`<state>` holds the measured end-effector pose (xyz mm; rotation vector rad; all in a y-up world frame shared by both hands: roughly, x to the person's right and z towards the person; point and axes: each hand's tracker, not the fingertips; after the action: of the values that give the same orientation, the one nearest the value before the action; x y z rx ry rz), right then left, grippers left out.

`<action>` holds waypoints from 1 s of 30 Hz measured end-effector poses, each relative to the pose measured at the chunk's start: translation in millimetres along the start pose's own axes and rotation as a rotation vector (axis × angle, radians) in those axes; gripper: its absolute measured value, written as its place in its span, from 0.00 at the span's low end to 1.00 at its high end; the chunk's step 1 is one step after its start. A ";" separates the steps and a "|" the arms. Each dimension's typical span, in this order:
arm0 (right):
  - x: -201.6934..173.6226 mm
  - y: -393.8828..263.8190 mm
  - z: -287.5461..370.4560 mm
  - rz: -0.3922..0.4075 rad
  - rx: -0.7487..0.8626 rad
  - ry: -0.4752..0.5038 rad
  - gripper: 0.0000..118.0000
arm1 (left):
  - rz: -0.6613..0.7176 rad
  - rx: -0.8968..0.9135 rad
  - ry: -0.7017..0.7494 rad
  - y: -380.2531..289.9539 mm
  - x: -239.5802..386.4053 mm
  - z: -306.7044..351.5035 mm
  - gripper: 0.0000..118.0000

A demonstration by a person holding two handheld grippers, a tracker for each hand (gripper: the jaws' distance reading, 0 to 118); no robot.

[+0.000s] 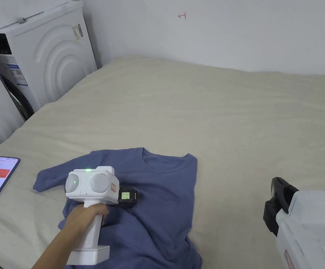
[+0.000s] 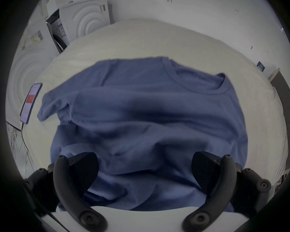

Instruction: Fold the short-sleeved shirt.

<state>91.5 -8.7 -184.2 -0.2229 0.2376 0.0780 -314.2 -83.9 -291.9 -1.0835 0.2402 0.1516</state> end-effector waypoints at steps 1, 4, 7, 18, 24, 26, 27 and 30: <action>0.3 -0.6 0.1 -0.001 -0.003 -0.001 0.00 | -0.001 -0.024 0.003 -0.7 0.6 -4.2 0.95; 2.1 -2.5 1.0 0.000 -0.011 0.000 0.00 | 0.009 -0.048 -0.012 -4.9 0.4 -25.3 0.89; 3.8 -3.3 1.3 0.006 -0.014 -0.004 0.00 | 0.047 -0.055 -0.023 -7.2 2.6 -18.1 0.76; 18.1 1.5 10.3 -0.014 0.003 -0.021 0.00 | 0.036 0.027 -0.122 -0.4 4.8 12.1 0.01; 36.6 11.7 20.3 -0.029 0.035 -0.050 0.00 | -0.090 0.159 -0.142 38.3 31.5 79.2 0.01; 44.4 15.0 26.6 -0.039 0.050 -0.064 0.00 | -0.123 0.202 -0.157 52.6 48.0 100.5 0.01; 48.6 16.6 30.0 -0.042 0.056 -0.072 0.00 | -0.137 0.222 -0.169 58.6 59.3 112.4 0.01; 63.4 22.0 41.2 -0.046 0.076 -0.101 0.00 | -0.201 0.295 -0.201 82.6 95.7 145.8 0.01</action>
<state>160.0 25.2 -165.1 -0.1482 0.1344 0.0345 -224.3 84.1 -323.0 -0.7864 -0.0286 0.0419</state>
